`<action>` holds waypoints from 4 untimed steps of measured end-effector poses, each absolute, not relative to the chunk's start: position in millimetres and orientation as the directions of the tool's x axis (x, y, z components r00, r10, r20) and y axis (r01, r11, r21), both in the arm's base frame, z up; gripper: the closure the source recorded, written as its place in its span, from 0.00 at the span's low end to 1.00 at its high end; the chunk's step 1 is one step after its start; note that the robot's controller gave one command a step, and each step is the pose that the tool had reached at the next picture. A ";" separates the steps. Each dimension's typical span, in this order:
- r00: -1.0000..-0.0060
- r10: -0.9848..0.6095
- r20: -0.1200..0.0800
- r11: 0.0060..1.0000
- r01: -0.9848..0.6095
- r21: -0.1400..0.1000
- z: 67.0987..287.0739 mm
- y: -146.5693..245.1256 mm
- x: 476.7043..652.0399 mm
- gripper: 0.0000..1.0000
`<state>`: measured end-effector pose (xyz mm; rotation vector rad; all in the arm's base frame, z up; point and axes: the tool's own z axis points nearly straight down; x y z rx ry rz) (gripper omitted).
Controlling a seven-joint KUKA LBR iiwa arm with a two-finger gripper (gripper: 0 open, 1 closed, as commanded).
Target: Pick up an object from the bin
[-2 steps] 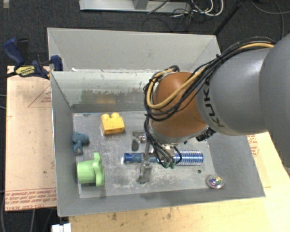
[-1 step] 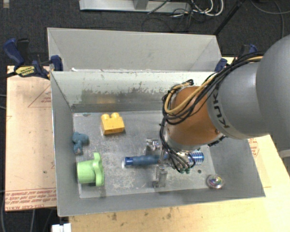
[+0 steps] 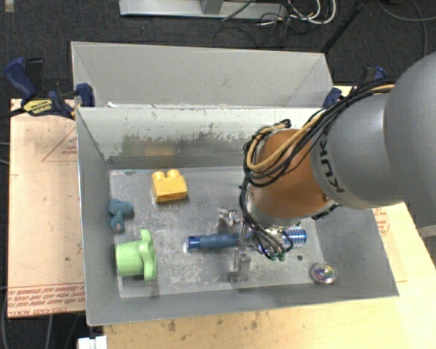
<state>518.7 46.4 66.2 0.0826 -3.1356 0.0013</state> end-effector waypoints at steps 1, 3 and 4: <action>-0.999 -0.051 0.004 0.999 -0.051 0.001 66.3 47.1 519.0 0.00; -0.999 -0.047 0.003 0.999 -0.047 0.005 66.5 48.0 519.6 0.00; -0.999 -0.047 0.001 0.999 -0.047 0.005 66.8 48.2 520.4 1.00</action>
Offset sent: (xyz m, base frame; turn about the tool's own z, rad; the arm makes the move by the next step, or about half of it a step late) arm 0.0000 0.0000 0.0000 0.0000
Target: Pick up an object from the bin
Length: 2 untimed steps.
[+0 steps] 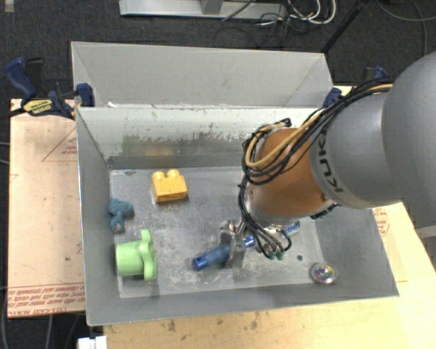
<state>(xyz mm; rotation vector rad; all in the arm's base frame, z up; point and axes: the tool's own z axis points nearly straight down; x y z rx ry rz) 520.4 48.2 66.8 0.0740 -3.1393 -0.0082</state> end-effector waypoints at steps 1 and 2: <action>-0.999 -0.047 -0.009 0.999 -0.047 0.002 162.1 48.8 522.4 1.00; -0.999 -0.046 -0.005 0.999 -0.046 0.002 187.4 49.2 523.4 1.00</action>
Offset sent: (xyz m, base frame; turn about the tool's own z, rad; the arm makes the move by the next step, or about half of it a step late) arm 0.0001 0.0001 0.0915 0.0000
